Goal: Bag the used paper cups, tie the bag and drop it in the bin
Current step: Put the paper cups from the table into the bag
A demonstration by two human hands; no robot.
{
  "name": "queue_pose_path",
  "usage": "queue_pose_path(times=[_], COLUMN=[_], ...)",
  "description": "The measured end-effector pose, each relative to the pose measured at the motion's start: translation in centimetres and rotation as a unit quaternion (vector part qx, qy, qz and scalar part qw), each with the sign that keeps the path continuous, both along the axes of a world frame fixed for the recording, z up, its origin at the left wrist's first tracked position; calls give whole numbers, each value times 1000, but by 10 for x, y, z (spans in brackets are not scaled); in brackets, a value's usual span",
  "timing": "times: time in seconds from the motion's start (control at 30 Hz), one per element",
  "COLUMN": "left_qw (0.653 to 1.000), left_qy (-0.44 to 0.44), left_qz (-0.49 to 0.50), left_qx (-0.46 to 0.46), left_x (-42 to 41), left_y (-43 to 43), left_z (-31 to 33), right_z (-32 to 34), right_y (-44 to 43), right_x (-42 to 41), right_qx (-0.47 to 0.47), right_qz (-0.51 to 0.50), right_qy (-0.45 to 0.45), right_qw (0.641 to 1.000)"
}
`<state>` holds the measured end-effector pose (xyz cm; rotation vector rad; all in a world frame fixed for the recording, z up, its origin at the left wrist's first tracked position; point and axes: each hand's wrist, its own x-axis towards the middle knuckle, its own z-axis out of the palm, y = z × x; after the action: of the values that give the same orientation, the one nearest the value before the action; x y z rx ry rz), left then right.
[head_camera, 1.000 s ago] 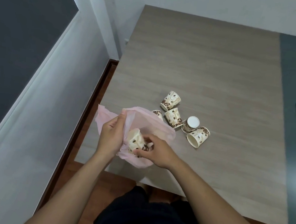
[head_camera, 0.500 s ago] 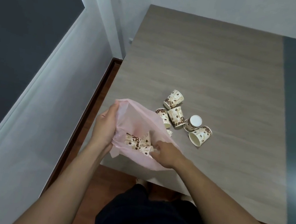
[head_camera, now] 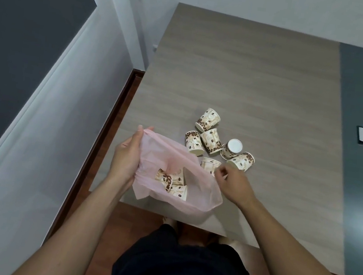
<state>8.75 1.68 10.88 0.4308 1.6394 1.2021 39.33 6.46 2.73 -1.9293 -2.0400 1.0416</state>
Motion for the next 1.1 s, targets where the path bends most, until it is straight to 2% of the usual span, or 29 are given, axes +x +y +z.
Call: queue_pose_path(times=[0.07, 0.1, 0.2, 0.37, 0.5, 0.6, 0.8, 0.9, 0.93, 1.0, 1.07, 1.1], left_qw=[999, 998, 994, 985, 976, 975, 980, 980, 980, 981, 982, 983], left_qy=[15, 24, 57, 82, 98, 109, 76, 84, 91, 103, 109, 109], left_qz=[-36, -49, -88, -148, -190, -182, -161, -166, -161, -143, -129, -123], left_qx=[-3, -3, -9, -15, -40, -65, -86, -76, -75, -77, -79, -80], left_x=[5, 8, 15, 16, 6, 6, 15, 20, 21, 24, 28, 29], left_y=[1, 2, 1, -4, -12, -17, -13, -3, 1, 8, 13, 13], left_z=[-1, -1, 1, 6, 6, -3, -12, -10, -9, -6, -1, 2], right_z=[-4, -9, -17, -33, -49, -51, -45, -34, -29, -19, -9, -3], right_y=[15, 21, 32, 46, 41, 30, 23, 23, 23, 23, 18, 13], right_x=[11, 16, 29, 45, 53, 56, 56, 57, 58, 59, 57, 54], right_qx=[36, 25, -52, -154, -115, -87, -124, -97, -91, -115, -209, -269], right_qz=[-45, -50, -60, -32, -59, -139, -283, -351, -361, -357, -290, -240], right_qy=[-47, -81, -143, -164, -79, -11, 68, 97, 129, 266, 408, 448], right_qw=[997, 995, 987, 974, 988, 986, 949, 926, 919, 888, 840, 818])
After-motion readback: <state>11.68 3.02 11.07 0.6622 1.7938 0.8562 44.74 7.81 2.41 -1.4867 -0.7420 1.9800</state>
